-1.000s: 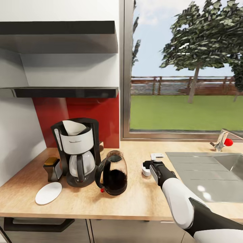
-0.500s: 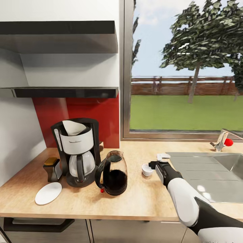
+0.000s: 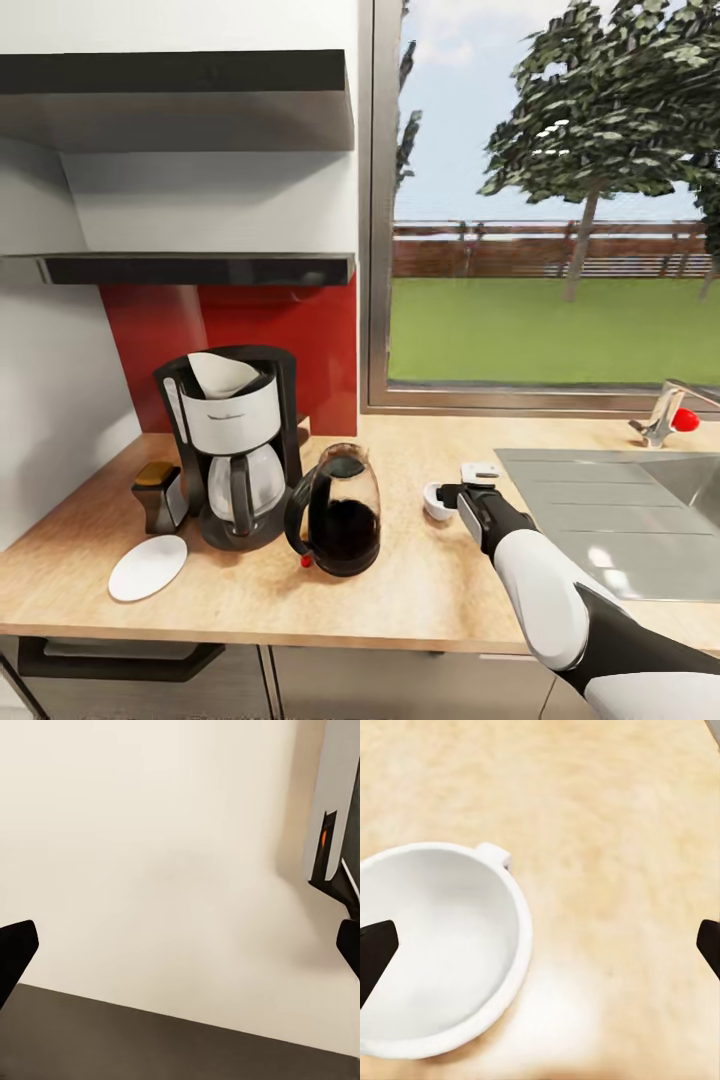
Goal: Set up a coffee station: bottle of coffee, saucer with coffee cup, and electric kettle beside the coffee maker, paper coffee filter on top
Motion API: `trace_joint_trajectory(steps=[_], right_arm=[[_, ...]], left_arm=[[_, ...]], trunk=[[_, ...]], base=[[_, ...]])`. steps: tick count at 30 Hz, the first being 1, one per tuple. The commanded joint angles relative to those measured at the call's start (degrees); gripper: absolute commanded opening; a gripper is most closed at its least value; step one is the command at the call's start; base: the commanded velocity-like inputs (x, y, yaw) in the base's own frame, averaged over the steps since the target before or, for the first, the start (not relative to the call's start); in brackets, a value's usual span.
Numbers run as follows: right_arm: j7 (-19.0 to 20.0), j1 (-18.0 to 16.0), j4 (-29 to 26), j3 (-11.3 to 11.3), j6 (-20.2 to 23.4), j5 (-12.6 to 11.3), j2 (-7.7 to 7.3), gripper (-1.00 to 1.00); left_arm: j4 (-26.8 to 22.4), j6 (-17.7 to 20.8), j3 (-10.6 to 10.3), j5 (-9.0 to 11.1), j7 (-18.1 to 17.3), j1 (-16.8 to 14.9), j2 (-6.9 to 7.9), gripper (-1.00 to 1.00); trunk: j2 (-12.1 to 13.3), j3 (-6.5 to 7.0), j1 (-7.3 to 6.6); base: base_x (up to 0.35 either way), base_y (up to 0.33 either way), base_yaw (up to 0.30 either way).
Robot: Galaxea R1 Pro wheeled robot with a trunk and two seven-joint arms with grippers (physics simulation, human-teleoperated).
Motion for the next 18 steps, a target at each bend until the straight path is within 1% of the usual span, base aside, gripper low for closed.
trace_joint_trajectory(steps=[1,8,12,18], right_arm=[[-0.06,-0.04,-0.09,-0.19,0.29,0.25,0.04,1.00],[-0.06,-0.05,-0.12,-0.27,0.23,0.25,-0.06,1.00],[-0.06,-0.04,-0.13,-0.28,0.20,0.25,-0.27,1.00],[-0.06,-0.04,-0.10,-0.30,0.20,0.25,-0.38,1.00]], left_arm=[[0.10,-0.28,0.48,-0.62,0.17,-0.05,-0.02,1.00],[0.10,-0.19,0.48,-0.63,0.17,-0.05,-0.08,1.00],[0.10,-0.22,0.48,-0.66,0.14,-0.05,-0.08,1.00],[0.10,-0.22,0.42,-0.68,0.13,-0.05,-0.08,1.00]], trunk=[[-0.10,-0.15,0.02],[-0.10,-0.23,0.02],[-0.10,-0.24,0.02],[-0.10,-0.24,0.02]], base=[[0.000,0.000,0.038],[0.001,0.000,0.008],[0.074,0.000,0.001],[0.020,0.000,0.000]])
